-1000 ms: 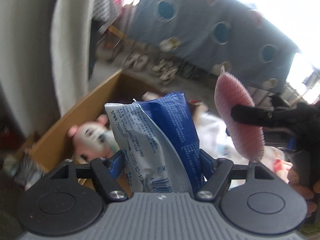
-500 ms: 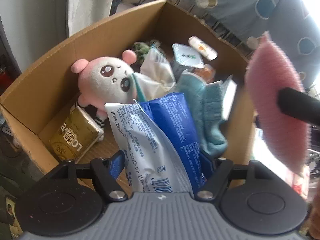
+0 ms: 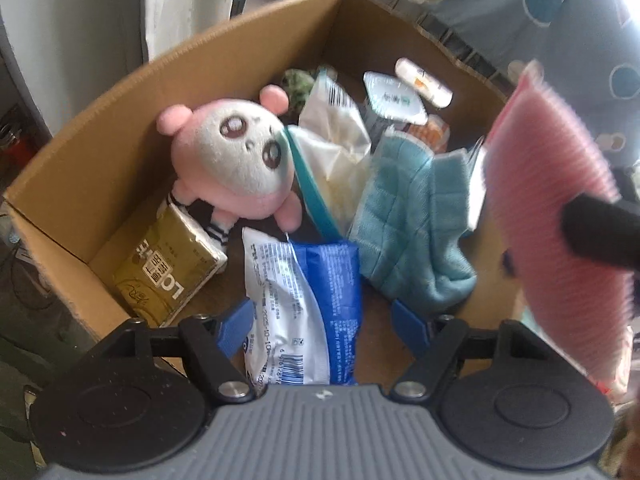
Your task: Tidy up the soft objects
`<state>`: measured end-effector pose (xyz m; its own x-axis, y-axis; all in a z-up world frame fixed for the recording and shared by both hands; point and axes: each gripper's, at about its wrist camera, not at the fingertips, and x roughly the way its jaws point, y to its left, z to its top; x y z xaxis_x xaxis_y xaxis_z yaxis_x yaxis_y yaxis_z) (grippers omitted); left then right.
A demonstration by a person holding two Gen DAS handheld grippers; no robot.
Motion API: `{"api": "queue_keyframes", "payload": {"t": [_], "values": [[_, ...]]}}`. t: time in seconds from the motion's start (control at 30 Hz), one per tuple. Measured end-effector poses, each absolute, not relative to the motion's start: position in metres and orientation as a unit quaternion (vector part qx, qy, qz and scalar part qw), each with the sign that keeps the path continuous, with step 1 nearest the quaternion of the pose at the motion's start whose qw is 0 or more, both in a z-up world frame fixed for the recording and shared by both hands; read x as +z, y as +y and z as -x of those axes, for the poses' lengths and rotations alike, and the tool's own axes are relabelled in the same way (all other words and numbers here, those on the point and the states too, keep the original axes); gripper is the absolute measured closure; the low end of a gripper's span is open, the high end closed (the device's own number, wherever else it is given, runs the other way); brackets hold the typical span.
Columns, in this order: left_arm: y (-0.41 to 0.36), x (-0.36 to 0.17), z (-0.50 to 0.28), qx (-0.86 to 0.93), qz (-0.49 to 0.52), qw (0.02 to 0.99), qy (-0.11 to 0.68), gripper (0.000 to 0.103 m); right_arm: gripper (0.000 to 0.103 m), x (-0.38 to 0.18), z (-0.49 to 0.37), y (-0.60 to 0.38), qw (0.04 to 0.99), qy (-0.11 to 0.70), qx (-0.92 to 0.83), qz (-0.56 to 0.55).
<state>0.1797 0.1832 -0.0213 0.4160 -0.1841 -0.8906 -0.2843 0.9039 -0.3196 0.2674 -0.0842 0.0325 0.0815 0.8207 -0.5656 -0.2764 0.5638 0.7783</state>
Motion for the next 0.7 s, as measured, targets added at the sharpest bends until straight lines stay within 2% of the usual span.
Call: {"api": "queue_keyframes", "payload": {"t": [0.3, 0.5, 0.7], "values": [[0.207, 0.020, -0.143, 0.028, 0.266, 0.847, 0.459, 0.026, 0.018, 0.016, -0.265, -0.096, 0.670, 0.560, 0.376, -0.310], [0.194, 0.056, -0.117, -0.049, 0.234, 0.881, 0.409, 0.024, 0.018, 0.008, -0.271, -0.100, 0.658, 0.569, 0.352, -0.346], [0.171, 0.068, -0.110, -0.109, 0.200, 0.888, 0.398, 0.022, 0.018, 0.004, -0.265, -0.082, 0.643, 0.584, 0.353, -0.347]]}}
